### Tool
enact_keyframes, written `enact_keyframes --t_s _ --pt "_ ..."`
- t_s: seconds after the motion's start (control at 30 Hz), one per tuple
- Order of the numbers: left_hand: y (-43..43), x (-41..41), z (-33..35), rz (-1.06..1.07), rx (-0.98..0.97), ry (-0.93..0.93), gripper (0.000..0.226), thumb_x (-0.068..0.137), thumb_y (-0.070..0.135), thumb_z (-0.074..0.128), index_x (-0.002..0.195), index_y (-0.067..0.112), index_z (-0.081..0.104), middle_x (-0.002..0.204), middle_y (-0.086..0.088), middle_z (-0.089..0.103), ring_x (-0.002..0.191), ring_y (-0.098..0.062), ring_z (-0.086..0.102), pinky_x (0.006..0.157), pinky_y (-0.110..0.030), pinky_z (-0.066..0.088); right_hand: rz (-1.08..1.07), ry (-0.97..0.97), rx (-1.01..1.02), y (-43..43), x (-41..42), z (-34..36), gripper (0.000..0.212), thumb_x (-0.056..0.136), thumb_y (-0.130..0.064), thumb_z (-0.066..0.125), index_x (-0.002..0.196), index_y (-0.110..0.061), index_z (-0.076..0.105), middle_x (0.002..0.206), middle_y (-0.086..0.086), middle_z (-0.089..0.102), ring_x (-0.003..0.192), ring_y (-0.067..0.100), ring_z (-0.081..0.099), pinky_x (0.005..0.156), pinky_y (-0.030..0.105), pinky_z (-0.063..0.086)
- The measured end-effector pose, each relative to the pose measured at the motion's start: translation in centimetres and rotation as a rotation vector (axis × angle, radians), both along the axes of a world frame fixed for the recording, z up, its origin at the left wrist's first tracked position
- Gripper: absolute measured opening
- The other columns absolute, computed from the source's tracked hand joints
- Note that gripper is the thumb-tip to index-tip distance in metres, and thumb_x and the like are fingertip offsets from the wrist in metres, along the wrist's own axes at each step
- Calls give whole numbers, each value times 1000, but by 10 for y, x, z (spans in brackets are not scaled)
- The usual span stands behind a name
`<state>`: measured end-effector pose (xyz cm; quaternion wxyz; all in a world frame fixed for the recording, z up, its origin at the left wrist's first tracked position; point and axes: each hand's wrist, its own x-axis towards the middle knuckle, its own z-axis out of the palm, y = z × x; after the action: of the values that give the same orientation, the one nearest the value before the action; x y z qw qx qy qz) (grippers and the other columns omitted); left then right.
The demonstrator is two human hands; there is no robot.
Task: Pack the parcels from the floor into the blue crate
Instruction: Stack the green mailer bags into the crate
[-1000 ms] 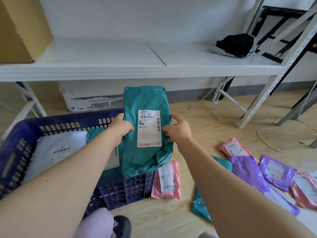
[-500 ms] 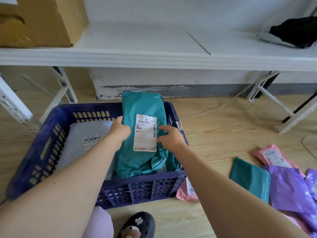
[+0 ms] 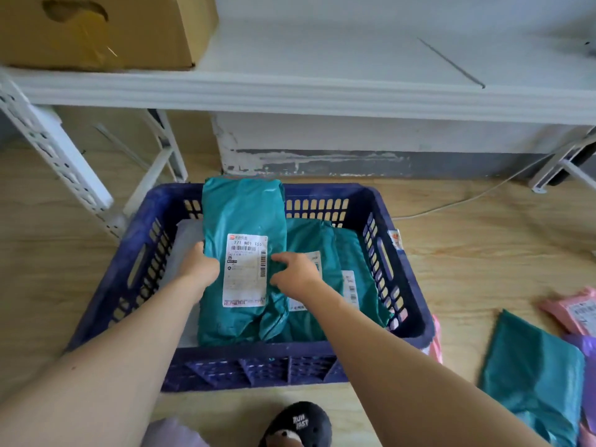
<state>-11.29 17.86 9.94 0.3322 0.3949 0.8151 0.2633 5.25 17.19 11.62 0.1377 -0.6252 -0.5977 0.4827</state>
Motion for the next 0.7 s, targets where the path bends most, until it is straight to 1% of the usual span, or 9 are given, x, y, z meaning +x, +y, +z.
enact_keyframes --t_s 0.1,0.17,0.23,0.27,0.4,0.5,0.6,0.67,0.7 --pt "-2 -21 0 54 29 118 42 90 0 36 129 9 49 123 -18 57 104 -35 54 85 -36 43 50 28 -6 3 -21 -6 58 86 -2 51 140 -22 44 130 8 57 82 19 59 60 25 48" --pt "-1 -37 0 69 68 203 46 90 0 37 133 12 49 129 -17 55 115 -38 52 93 -39 42 80 56 -4 4 -35 -8 58 85 -2 52 140 -22 45 131 7 57 91 20 60 68 23 49" --pt "-2 -54 -3 71 46 266 46 89 0 40 132 12 50 131 -17 54 117 -40 52 96 -41 42 115 68 -14 3 -50 -9 58 85 -3 53 139 -23 45 132 6 57 106 21 60 79 22 47" --pt "-5 -60 -4 65 -1 289 46 89 0 41 132 11 50 132 -18 54 118 -40 51 97 -41 42 134 71 -24 2 -56 -10 58 85 -3 53 139 -23 45 132 5 57 108 21 59 80 21 45" --pt "-13 -83 -19 -44 -213 352 48 90 1 41 137 8 43 135 -20 50 119 -39 51 97 -42 45 196 66 -112 -3 -76 -21 55 88 -4 53 140 -19 44 133 9 55 105 22 58 85 26 46" --pt "-14 -87 -30 -95 -247 401 57 90 2 40 145 12 30 141 -18 44 125 -37 47 99 -42 43 217 47 -129 -5 -84 -29 56 87 -3 53 140 -19 45 128 11 58 100 24 58 84 29 49" --pt "-22 -81 -32 -205 -120 549 72 89 0 40 152 18 9 156 -13 19 140 -34 26 111 -45 31 253 -9 -58 -2 -90 -37 69 84 -4 56 146 -23 32 131 12 54 111 29 56 86 31 49" --pt "-27 -78 -30 -435 -20 689 82 85 1 45 152 22 3 159 -7 2 146 -28 8 116 -44 20 331 -119 46 -3 -94 -41 75 82 -9 58 148 -24 25 132 14 47 118 33 49 92 36 47" --pt "-28 -77 -29 -529 -41 696 85 84 6 49 152 25 1 160 -3 -4 147 -25 1 117 -44 16 380 -221 125 -5 -96 -42 74 83 -14 60 147 -24 24 132 14 43 121 34 44 95 38 45"
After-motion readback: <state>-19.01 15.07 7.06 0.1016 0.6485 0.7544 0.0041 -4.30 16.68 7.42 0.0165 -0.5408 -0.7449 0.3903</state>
